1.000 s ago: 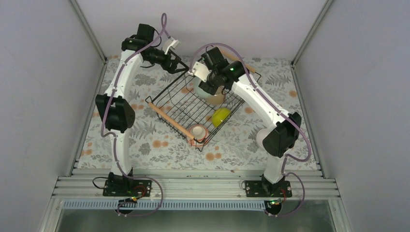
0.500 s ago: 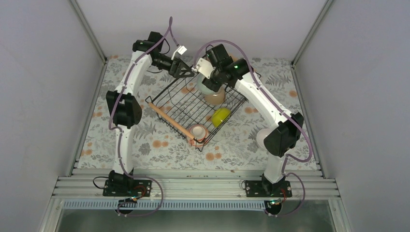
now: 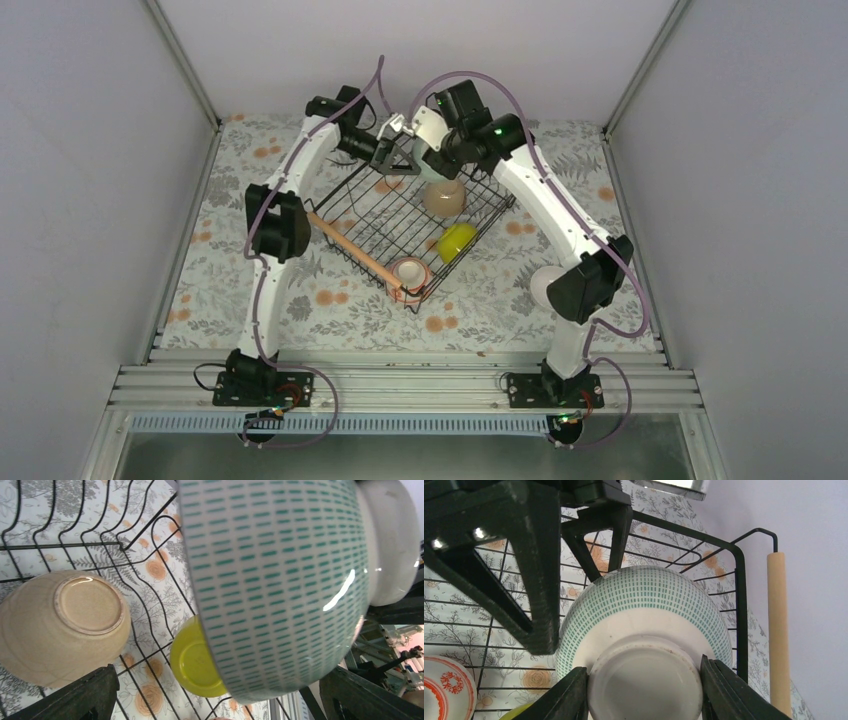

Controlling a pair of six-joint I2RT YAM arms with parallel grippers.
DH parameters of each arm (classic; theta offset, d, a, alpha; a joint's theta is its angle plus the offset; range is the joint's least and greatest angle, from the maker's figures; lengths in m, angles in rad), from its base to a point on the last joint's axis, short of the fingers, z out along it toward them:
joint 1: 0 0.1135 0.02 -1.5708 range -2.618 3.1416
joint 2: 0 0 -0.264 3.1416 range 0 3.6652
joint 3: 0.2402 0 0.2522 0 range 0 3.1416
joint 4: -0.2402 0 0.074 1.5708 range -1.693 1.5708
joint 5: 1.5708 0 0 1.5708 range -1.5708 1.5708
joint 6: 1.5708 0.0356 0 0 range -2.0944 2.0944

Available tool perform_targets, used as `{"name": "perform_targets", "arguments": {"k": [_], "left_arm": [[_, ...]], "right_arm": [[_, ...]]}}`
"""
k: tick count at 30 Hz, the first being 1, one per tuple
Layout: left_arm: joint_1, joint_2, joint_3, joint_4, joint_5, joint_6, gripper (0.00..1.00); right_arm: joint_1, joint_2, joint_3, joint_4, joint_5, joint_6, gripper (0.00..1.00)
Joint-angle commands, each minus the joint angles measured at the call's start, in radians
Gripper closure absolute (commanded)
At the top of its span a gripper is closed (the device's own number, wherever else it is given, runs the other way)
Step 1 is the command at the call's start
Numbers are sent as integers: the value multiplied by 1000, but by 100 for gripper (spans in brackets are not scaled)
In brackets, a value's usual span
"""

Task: Unload the bowls from the dish rack

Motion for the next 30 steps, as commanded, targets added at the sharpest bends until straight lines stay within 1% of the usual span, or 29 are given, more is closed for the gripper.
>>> {"name": "perform_targets", "arguments": {"k": [1,14,16,19,27,30], "left_arm": [[-20,10,58,-6,51,3,0],[-17,-14,83,-6,82,9,0],[-15,-22,90,-6,84,6,3],[-16,-36,102,-6,78,2,3],[-7,-84,76,-6,70,8,9],[-5,-85,79,-5,71,2,15]], "right_arm": [[-10,-27,33,66,-28,6,80],[-18,-2,9,100,-50,19,80],[-20,3,5,105,-52,22,80],[-28,1,-30,139,-62,21,80],[-55,14,-99,208,-74,33,80],[-61,17,-98,217,-90,41,80]]}}
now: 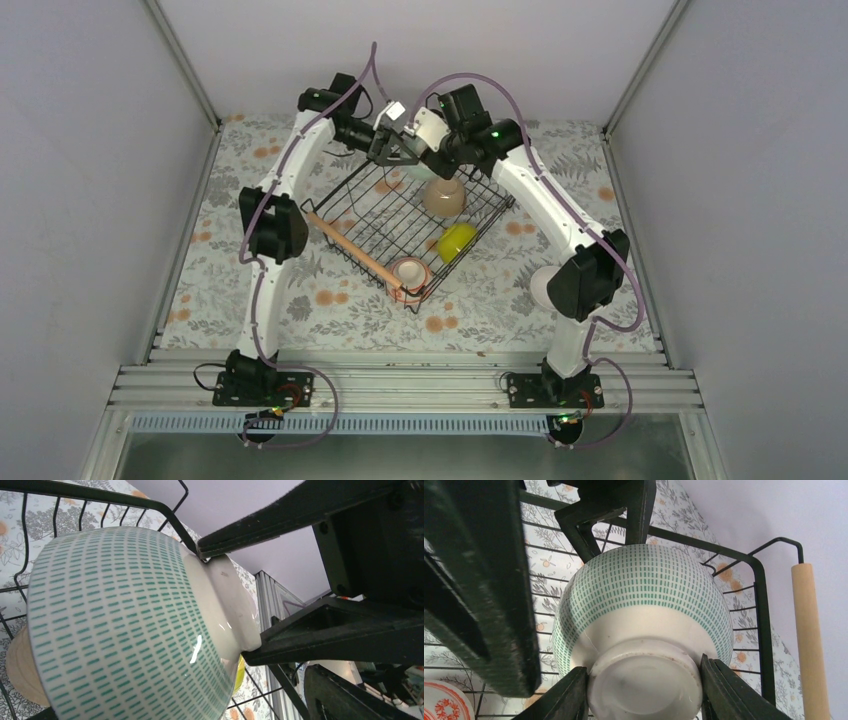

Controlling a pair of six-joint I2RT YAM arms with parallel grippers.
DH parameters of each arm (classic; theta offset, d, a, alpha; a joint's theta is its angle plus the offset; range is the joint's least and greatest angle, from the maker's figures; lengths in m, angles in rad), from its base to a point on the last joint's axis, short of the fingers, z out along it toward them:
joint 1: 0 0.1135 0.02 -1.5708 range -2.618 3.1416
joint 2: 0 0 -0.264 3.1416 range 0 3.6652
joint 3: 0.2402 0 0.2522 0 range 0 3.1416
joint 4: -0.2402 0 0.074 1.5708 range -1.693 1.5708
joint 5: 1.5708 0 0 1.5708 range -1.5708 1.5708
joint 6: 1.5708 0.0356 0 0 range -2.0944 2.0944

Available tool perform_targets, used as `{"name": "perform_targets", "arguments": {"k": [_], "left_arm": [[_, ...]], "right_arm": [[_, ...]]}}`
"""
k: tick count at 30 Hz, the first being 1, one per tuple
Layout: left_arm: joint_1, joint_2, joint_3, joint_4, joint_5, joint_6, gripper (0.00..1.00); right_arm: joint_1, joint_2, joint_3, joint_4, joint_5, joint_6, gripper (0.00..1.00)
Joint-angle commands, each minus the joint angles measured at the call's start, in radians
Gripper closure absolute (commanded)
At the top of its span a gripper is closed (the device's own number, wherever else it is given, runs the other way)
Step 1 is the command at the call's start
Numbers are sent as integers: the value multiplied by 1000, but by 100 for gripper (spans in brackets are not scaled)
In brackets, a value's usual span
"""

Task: Unload the bowls from the dish rack

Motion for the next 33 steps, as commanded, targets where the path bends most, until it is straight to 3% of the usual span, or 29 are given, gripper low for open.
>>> {"name": "perform_targets", "arguments": {"k": [1,10,21,30,33], "left_arm": [[-2,-59,9,-3,50,-2,18],[-3,-56,13,3,55,-16,38],[-5,-71,22,3,80,-25,45],[-8,-82,-2,-5,81,-14,66],[-10,-78,-2,-7,75,-15,68]], "right_arm": [[-16,10,-4,92,-11,31,80],[-22,41,-17,134,-52,57,81],[-21,42,-79,209,-119,67,78],[-21,36,-105,260,-149,64,78],[-22,36,-109,262,-144,62,77]]}}
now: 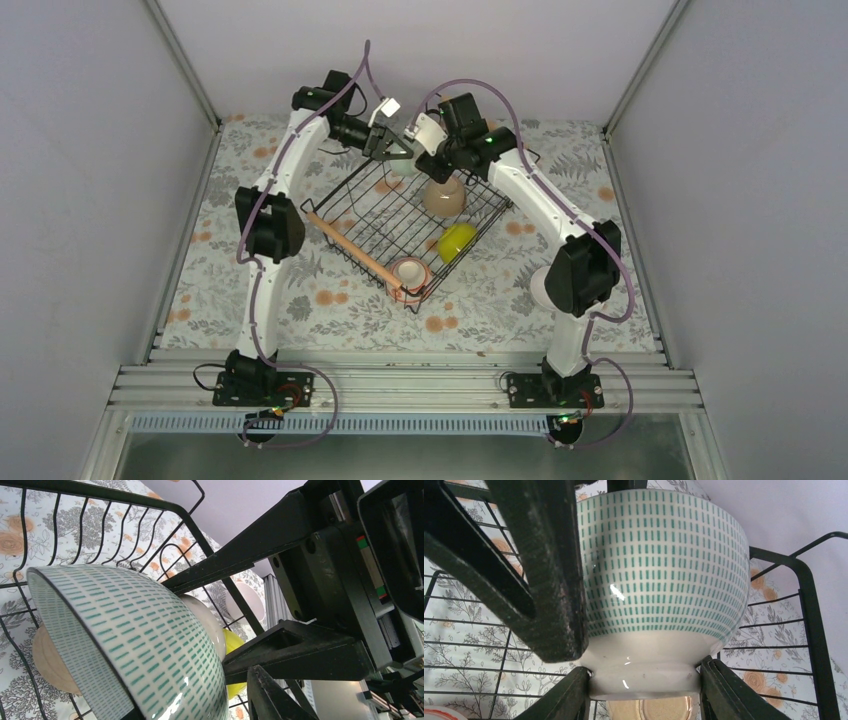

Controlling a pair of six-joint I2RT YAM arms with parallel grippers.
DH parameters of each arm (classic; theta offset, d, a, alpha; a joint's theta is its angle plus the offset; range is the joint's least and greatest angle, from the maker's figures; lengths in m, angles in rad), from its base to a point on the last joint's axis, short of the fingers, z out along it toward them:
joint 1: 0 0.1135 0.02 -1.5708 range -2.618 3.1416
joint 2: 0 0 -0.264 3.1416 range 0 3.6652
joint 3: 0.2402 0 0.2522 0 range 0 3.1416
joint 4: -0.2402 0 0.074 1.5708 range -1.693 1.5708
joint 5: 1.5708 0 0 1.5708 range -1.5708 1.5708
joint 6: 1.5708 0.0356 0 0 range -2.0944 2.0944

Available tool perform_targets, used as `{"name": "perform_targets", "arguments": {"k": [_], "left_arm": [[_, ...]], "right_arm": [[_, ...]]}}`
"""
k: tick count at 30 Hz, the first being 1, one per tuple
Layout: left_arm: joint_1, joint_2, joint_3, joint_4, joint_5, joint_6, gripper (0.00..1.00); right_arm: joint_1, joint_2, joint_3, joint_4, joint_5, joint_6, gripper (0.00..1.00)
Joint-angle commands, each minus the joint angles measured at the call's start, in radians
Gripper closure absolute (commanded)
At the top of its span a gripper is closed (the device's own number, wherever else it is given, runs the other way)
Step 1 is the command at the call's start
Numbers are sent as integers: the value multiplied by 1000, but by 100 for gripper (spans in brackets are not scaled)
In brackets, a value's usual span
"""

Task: Unload the bowls from the dish rack

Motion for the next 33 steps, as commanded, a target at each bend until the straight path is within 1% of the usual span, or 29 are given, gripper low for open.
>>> {"name": "perform_targets", "arguments": {"k": [1,3,6,17,19,22,24,27,31,33], "left_arm": [[-37,-67,5,-30,98,25,70],[-41,-66,10,-30,94,24,74],[-49,-64,16,-29,82,22,76],[-73,-65,20,-23,39,11,95],[-79,-68,16,-24,26,13,97],[-81,-80,14,-19,-3,11,98],[-83,-86,9,-10,-24,5,98],[-87,-97,5,-1,-52,-1,98],[-102,-110,5,9,-91,-12,98],[-117,-116,8,14,-131,-22,98]], "right_arm": [[-1,5,-4,116,-17,10,76],[-2,0,-10,114,-16,5,75],[-1,-5,-11,104,-11,-2,73],[-2,-39,-39,94,-3,-6,69],[-1,-49,-43,91,3,-7,65],[-2,-74,-47,77,21,-10,54],[-2,-98,-50,65,39,-14,49],[-2,-148,-66,40,97,-24,45],[-2,-227,-96,-8,137,-39,36],[-1,-289,-109,-39,157,-42,36]]}}
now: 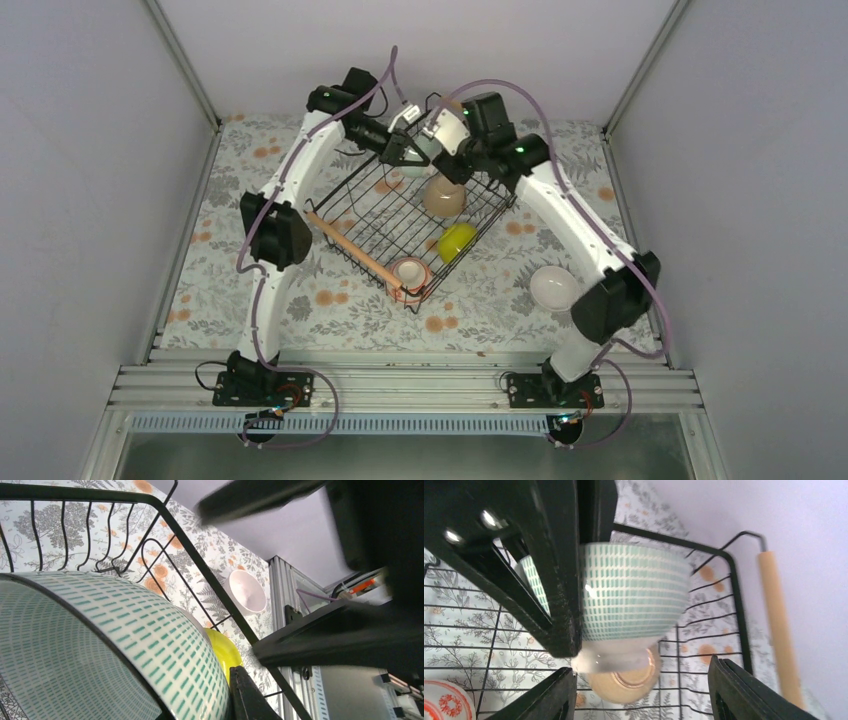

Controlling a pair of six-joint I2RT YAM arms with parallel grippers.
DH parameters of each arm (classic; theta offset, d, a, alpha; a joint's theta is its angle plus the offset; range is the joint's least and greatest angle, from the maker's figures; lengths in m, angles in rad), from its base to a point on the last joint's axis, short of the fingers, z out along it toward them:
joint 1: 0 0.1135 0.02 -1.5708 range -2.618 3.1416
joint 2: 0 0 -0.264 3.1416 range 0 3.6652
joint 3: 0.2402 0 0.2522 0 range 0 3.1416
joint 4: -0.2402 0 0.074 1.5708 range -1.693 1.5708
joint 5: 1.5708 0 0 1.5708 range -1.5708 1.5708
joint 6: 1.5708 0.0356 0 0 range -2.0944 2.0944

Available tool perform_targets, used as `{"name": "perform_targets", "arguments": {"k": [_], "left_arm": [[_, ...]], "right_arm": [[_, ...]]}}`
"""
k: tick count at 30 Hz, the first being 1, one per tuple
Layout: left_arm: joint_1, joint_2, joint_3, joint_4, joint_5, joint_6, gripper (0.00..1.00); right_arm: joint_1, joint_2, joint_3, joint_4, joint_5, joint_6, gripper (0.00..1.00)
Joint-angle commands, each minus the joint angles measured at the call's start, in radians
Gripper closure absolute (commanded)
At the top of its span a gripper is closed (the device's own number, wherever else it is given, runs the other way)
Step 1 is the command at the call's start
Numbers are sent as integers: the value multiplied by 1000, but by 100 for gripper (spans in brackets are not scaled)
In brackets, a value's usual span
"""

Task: Unload the bowls from the dish rack

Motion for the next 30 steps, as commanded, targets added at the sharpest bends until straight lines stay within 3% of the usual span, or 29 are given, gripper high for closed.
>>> {"name": "perform_targets", "arguments": {"k": [1,10,15,25,30], "left_arm": [[-38,-64,11,11,-48,-16,98],[-149,-125,22,72,-247,-79,98],[-233,-165,47,112,-387,-91,98],[-450,-186,27,200,-666,-73,98],[-533,-154,38,244,-723,-90,98]], "right_arm": [[3,-143,-27,-44,72,-17,36],[-20,-395,-169,-144,277,-2,32],[-82,-518,-219,-171,295,24,31],[-218,-671,-503,-11,452,26,21],[-365,-751,-559,125,541,28,12]]}}
